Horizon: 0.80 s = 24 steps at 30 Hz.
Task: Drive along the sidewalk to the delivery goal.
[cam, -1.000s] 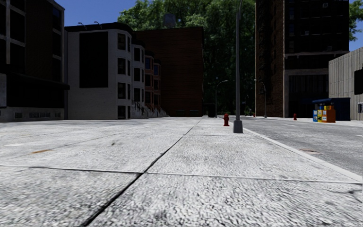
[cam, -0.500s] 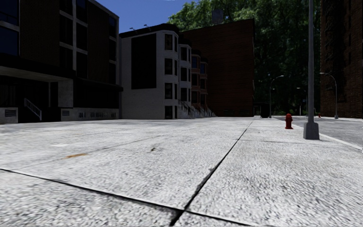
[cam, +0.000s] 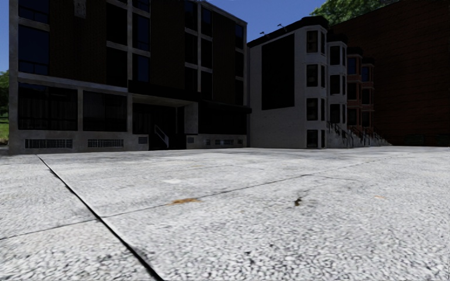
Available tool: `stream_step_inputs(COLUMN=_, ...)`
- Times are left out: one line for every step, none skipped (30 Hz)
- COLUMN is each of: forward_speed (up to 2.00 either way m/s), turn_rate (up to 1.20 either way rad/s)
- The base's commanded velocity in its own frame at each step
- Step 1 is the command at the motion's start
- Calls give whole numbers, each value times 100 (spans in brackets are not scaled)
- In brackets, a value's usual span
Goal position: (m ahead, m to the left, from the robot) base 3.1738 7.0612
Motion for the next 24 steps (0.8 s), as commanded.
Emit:
stream_step_inputs(forward_speed=200, turn_rate=99)
stream_step_inputs(forward_speed=200, turn_rate=99)
stream_step_inputs(forward_speed=200, turn_rate=99)
stream_step_inputs(forward_speed=200, turn_rate=99)
stream_step_inputs(forward_speed=200, turn_rate=100)
stream_step_inputs(forward_speed=200, turn_rate=102)
stream_step_inputs(forward_speed=200, turn_rate=102)
stream_step_inputs(forward_speed=200, turn_rate=104)
stream_step_inputs(forward_speed=200, turn_rate=105)
stream_step_inputs(forward_speed=200, turn_rate=105)
stream_step_inputs(forward_speed=200, turn_rate=105)
stream_step_inputs(forward_speed=200, turn_rate=105)
stream_step_inputs(forward_speed=200, turn_rate=105)
stream_step_inputs(forward_speed=200, turn_rate=105)
stream_step_inputs(forward_speed=200, turn_rate=105)
stream_step_inputs(forward_speed=200, turn_rate=105)
stream_step_inputs(forward_speed=200, turn_rate=105)
stream_step_inputs(forward_speed=200, turn_rate=105)
stream_step_inputs(forward_speed=200, turn_rate=105)
stream_step_inputs(forward_speed=200, turn_rate=104)
stream_step_inputs(forward_speed=200, turn_rate=104)
stream_step_inputs(forward_speed=200, turn_rate=104)
stream_step_inputs(forward_speed=200, turn_rate=104)
stream_step_inputs(forward_speed=200, turn_rate=104)
